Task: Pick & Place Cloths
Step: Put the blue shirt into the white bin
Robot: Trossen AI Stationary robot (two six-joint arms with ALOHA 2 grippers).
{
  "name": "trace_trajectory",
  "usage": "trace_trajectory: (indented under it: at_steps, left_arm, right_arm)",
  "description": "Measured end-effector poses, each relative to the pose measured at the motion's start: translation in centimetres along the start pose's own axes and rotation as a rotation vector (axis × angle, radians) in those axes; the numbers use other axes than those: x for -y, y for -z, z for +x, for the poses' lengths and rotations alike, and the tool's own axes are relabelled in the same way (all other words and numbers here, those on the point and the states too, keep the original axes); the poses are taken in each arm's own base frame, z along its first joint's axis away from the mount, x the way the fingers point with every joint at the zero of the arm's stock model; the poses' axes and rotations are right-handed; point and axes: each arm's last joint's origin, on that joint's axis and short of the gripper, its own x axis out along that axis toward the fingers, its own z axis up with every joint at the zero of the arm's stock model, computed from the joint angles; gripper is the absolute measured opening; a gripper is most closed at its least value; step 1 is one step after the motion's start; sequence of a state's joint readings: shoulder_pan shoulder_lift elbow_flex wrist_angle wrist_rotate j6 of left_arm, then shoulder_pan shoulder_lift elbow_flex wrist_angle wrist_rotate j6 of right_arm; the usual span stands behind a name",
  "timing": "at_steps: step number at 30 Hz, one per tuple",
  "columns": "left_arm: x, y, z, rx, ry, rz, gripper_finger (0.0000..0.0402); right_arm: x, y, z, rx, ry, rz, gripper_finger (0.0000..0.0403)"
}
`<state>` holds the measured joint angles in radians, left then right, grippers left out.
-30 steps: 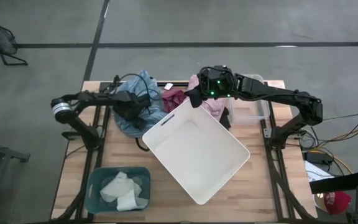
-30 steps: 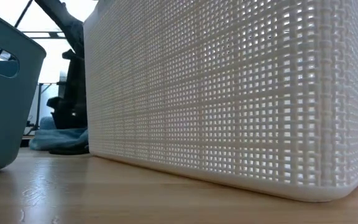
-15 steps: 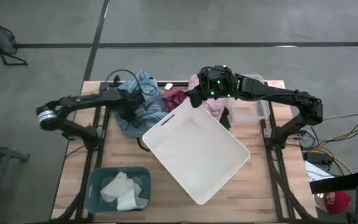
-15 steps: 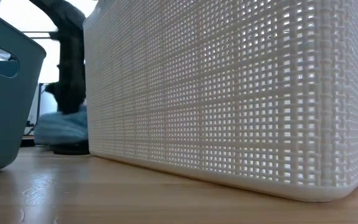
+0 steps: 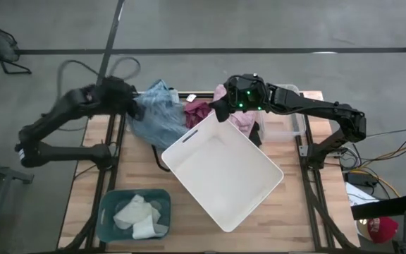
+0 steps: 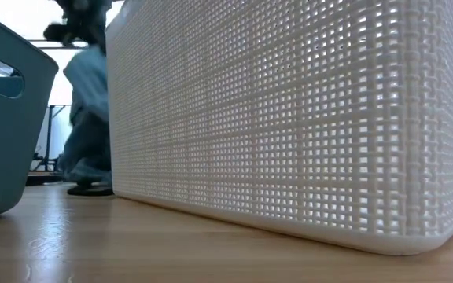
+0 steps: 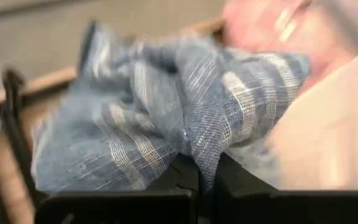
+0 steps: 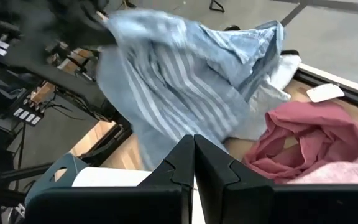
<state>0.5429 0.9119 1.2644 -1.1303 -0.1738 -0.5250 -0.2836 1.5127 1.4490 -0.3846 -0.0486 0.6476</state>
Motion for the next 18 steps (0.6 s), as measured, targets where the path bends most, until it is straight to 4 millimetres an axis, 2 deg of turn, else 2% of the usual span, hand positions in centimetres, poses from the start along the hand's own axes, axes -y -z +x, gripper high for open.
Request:
trace_trajectory:
  at_steps: [6, 11, 14, 18]
  left_arm:
    - [0.9, -3.6, -5.8, 0.249, 0.132, -0.051, 0.0006]
    - [1.6, -6.1, -9.2, 0.404, 0.224, -0.082, 0.0006]
    - [2.1, -7.2, -10.3, 0.438, 0.27, -0.086, 0.0006]
    - [3.1, -8.7, -10.6, 0.463, 0.333, -0.078, 0.0006]
  right_arm:
    - [-0.2, -0.3, 0.0, 0.033, -0.026, -0.002, 0.0008]
    - [-0.4, -0.4, 0.0, 0.044, -0.046, -0.008, 0.0008]
    - [-0.6, -0.4, 0.0, 0.037, -0.066, -0.01, 0.0008]
    - [-1.0, -0.3, 0.0, 0.032, -0.098, -0.064, 0.0009]
